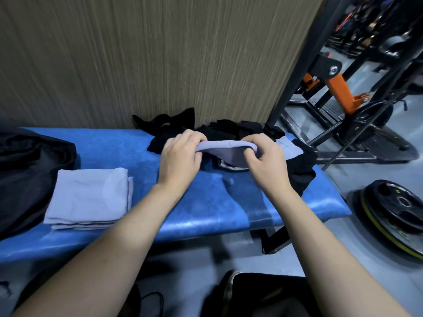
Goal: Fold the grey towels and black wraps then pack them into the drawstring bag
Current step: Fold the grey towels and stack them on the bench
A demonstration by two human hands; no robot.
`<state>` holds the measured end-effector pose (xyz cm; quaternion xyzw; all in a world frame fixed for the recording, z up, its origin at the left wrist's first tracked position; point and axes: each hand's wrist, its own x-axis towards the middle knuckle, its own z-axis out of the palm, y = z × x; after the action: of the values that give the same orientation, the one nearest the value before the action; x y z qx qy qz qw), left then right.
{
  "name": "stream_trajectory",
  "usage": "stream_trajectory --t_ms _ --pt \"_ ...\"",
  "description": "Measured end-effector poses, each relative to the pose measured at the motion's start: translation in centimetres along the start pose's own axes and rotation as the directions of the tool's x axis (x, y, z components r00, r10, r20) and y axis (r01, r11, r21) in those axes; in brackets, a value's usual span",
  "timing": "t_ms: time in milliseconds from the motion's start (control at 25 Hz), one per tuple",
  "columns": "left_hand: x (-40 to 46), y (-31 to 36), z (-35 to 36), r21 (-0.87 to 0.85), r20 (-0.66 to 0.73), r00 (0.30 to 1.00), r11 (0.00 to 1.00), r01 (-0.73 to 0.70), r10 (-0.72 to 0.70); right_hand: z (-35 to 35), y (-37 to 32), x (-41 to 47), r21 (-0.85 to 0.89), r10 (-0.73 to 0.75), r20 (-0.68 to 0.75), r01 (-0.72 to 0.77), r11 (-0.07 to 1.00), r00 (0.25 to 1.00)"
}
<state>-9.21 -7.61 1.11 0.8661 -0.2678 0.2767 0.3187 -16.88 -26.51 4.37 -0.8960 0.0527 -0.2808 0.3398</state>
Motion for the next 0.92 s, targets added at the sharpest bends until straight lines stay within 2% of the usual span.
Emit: stream_trajectory --t_ms 120,240,320,400,520,600,680,760,840,920 --pt "-0.6 -1.0 -3.4 0.027 -0.06 0.993 0.994 -0.104 0.105 -1.3 0.7 -1.2 -0.11 -0.21 0.122 0.224 0.968 0.97" --pt "-2.0 -2.0 -6.2 0.09 -0.051 0.968 0.967 -0.239 0.245 -1.7 1.7 -2.1 -0.285 -0.437 0.193 0.476 0.832 0.879" --pt "-3.5 -3.1 -7.0 0.123 0.083 0.954 0.947 -0.296 0.287 -1.4 2.7 -2.9 -0.399 -0.489 0.269 0.558 0.728 0.83" --pt "-5.8 -4.3 -7.3 0.124 0.316 0.898 0.924 -0.361 0.308 -0.7 4.0 -4.3 -0.432 -0.451 0.402 0.599 0.674 0.797" --pt "-8.7 -5.3 -8.1 0.013 0.595 0.751 0.93 -0.366 0.287 -0.1 5.7 -6.2 -0.434 -0.322 0.525 0.574 0.694 0.787" --pt "-9.4 -5.4 -8.8 0.003 0.659 0.711 0.945 -0.328 0.245 0.0 5.6 -6.5 -0.468 -0.244 0.486 0.486 0.738 0.839" --pt "-9.5 -5.0 -9.3 0.048 0.617 0.757 0.951 -0.307 0.214 -0.1 4.4 -6.5 -0.502 -0.262 0.369 0.428 0.751 0.892" --pt "-9.3 -4.7 -9.3 0.127 0.551 0.821 0.956 -0.263 0.153 0.5 3.2 -6.5 -0.467 -0.282 0.307 0.402 0.787 0.909" --pt "-8.8 -4.4 -8.9 0.2 0.496 0.864 0.958 -0.208 0.084 1.4 2.1 -6.7 -0.398 -0.247 0.33 0.372 0.839 0.911" --pt "-8.3 -4.3 -8.6 0.262 0.493 0.869 0.946 -0.192 0.04 2.3 2.0 -6.8 -0.373 -0.176 0.403 0.337 0.864 0.898"
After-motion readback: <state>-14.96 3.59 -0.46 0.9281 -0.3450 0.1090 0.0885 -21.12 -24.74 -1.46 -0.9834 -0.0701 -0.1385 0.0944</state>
